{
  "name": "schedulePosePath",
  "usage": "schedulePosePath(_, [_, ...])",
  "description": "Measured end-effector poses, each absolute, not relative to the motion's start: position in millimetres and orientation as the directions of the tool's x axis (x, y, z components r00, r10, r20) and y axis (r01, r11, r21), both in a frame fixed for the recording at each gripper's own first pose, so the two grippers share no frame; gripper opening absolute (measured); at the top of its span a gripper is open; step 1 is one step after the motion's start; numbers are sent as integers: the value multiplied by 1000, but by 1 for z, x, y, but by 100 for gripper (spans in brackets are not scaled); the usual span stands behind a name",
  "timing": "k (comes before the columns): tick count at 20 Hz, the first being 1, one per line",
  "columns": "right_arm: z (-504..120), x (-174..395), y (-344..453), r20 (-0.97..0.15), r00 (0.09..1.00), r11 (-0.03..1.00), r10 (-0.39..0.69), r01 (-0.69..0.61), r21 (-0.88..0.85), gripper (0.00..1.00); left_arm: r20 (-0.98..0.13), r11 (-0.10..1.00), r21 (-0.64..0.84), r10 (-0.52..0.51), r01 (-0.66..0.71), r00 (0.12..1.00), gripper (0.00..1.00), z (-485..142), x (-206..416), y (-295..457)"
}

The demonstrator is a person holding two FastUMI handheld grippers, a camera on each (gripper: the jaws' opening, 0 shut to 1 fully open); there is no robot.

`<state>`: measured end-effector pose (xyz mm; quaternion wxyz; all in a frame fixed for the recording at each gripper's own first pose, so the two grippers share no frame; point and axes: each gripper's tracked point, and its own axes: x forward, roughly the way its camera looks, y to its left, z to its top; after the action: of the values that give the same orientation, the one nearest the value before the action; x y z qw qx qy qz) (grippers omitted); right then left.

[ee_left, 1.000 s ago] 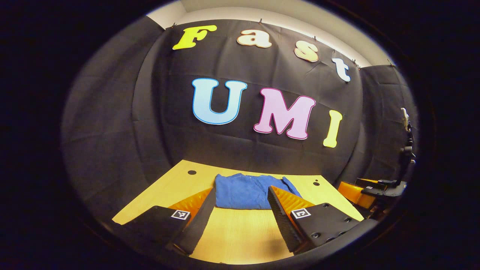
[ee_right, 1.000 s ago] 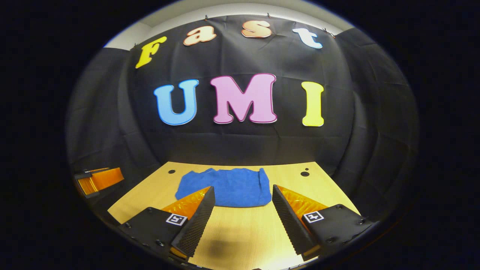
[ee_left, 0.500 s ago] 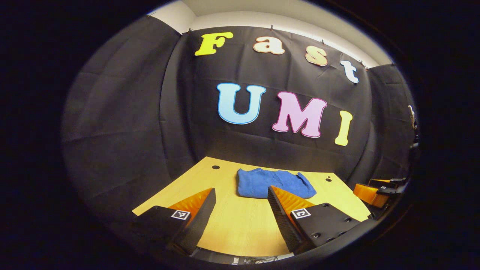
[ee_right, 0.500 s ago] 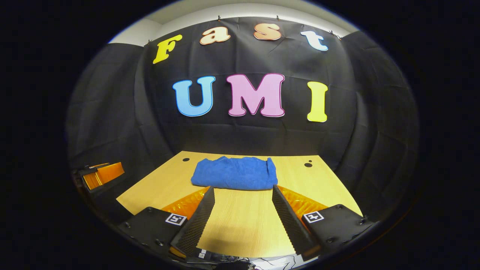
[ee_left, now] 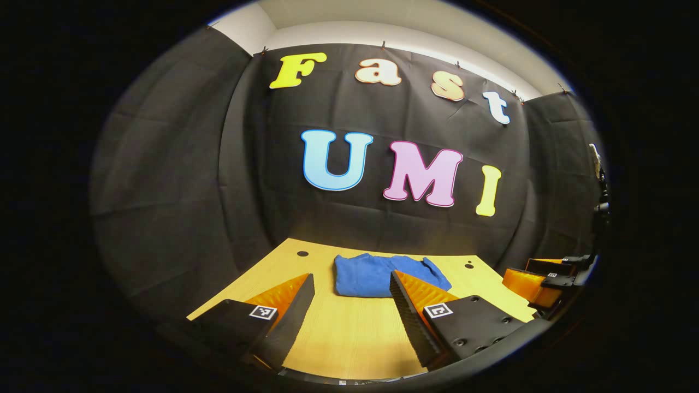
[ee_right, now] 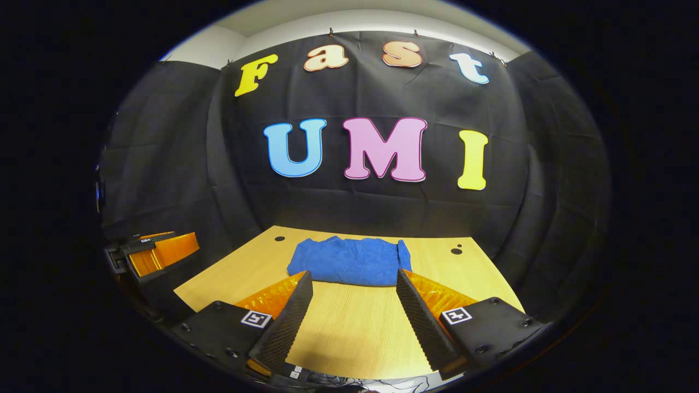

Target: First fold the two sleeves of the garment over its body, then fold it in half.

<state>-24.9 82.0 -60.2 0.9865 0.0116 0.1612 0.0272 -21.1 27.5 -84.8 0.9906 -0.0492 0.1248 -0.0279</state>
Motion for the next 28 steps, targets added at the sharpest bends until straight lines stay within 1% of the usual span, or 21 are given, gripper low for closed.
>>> schedulePosePath(4, [-57,-22,85,-308,950,998,62,-51,43,96,-229,994,-90,-83,64,970,81,-78,-18,20])
schedulePosePath(11, [-47,-14,86,-279,958,998,66,-58,37,97,-233,992,-88,-106,88,967,81,-78,-14,11])
schedulePosePath(14, [-43,-12,86,-282,956,997,76,-68,40,97,-236,995,-60,-97,85,967,81,-75,-10,14])
schedulePosePath(16, [-40,-9,83,-281,957,997,76,-69,34,97,-220,997,-27,-70,66,973,80,-67,-7,22])
schedulePosePath(18, [-39,-7,81,-279,958,997,73,-68,28,97,-209,998,-22,-60,57,976,81,-61,-7,26])
schedulePosePath(23, [-34,-1,83,-261,963,998,61,-54,33,97,-188,998,-32,-66,61,980,81,-53,-9,29])
schedulePosePath(28, [-22,1,88,-230,971,998,63,-60,22,97,-182,996,-29,-93,89,979,81,-53,-7,24])
